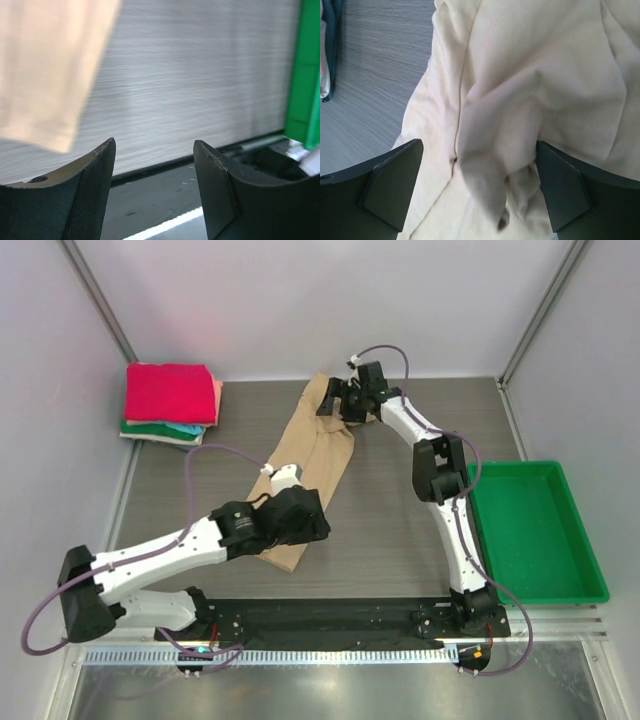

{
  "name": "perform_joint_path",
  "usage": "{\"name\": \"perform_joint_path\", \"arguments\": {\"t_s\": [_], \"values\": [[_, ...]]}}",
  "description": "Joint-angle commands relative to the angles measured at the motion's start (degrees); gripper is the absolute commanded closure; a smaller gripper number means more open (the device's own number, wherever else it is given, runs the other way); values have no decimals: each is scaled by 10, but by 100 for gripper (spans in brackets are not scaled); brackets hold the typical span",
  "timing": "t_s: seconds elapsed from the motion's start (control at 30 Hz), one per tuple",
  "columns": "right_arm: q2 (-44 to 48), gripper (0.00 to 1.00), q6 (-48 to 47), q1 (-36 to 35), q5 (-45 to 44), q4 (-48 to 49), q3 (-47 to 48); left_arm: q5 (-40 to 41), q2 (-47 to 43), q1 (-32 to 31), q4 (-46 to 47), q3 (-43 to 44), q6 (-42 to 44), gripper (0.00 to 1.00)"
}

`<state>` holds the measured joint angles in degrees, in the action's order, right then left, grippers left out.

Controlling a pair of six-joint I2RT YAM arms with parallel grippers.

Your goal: Fold and stack the t-shirts

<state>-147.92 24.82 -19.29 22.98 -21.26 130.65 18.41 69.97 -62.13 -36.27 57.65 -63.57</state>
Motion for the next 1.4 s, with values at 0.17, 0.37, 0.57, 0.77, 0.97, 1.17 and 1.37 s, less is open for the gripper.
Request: {"name": "perform_joint_path", "arguments": {"t_s": [0.17, 0.37, 0.57, 0.77, 0.97, 1.17, 1.37], "values": [[253, 0, 8, 1, -104, -29, -168, 93, -111, 86, -87, -71, 68, 23], [388, 0, 28, 2, -194, -31, -397, 0, -112, 217, -8, -128, 126, 23], [366, 0, 26, 7, -217, -41, -436, -63, -16, 353, 25, -113, 174, 18], [310, 0, 33, 19, -200, -39, -398, -131, 38, 444, 60, -125, 181, 19], [251, 0, 36, 31, -179, -39, -355, -119, 77, 450, 51, -130, 181, 20], [198, 0, 43, 56, -167, -34, -298, -84, 83, 460, 37, -160, 158, 22], [129, 0, 63, 73, -132, -12, -222, -105, 105, 482, 62, -185, 158, 20]]}}
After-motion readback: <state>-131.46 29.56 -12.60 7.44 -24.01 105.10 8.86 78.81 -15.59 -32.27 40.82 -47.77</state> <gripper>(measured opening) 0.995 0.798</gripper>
